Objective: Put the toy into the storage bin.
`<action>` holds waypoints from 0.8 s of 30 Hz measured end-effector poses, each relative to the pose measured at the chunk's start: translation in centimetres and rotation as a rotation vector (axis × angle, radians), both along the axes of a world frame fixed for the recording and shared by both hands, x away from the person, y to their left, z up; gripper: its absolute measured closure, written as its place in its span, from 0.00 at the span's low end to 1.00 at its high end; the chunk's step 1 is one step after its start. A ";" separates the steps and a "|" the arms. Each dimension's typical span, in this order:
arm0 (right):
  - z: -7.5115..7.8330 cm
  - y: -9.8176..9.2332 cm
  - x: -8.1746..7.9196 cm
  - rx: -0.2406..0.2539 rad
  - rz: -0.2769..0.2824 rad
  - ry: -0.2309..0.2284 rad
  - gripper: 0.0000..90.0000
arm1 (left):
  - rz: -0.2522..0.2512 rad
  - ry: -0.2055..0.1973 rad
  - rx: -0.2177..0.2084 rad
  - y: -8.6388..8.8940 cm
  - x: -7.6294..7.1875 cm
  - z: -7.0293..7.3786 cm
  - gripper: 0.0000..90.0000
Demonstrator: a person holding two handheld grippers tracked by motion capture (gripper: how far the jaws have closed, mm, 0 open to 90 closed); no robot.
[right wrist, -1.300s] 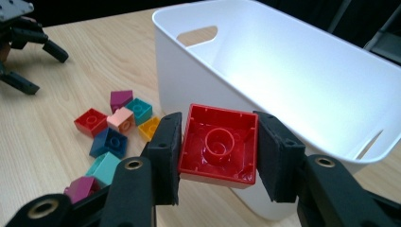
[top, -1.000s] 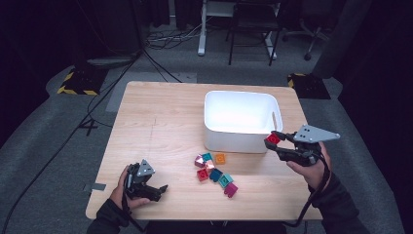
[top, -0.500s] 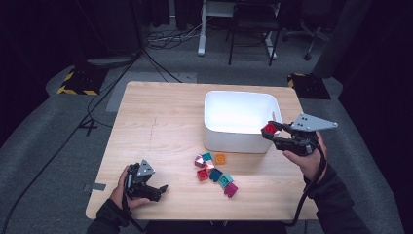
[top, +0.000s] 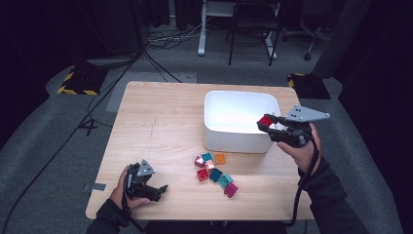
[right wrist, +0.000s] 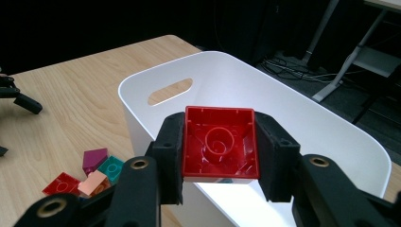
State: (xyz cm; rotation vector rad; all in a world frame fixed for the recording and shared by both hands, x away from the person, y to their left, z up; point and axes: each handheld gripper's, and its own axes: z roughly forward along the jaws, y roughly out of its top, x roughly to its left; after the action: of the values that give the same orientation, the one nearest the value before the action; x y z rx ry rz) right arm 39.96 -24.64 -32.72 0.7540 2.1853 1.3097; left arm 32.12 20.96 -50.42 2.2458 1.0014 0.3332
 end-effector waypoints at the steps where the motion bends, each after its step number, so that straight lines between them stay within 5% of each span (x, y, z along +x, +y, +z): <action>1: 0.0 0.0 0.0 0.000 0.000 0.000 0.65 | 0.000 0.000 0.000 0.0 0.0 0.0 0.00; 24: -1.3 1.5 4.0 -0.027 -0.063 0.046 0.65 | -0.001 0.002 -0.001 0.0 0.0 0.0 0.01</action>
State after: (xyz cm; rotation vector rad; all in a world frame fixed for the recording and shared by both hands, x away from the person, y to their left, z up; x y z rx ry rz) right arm 43.95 -23.16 -34.05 0.8432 2.1923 1.2413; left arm 32.12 20.97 -50.41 2.2461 1.0016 0.3298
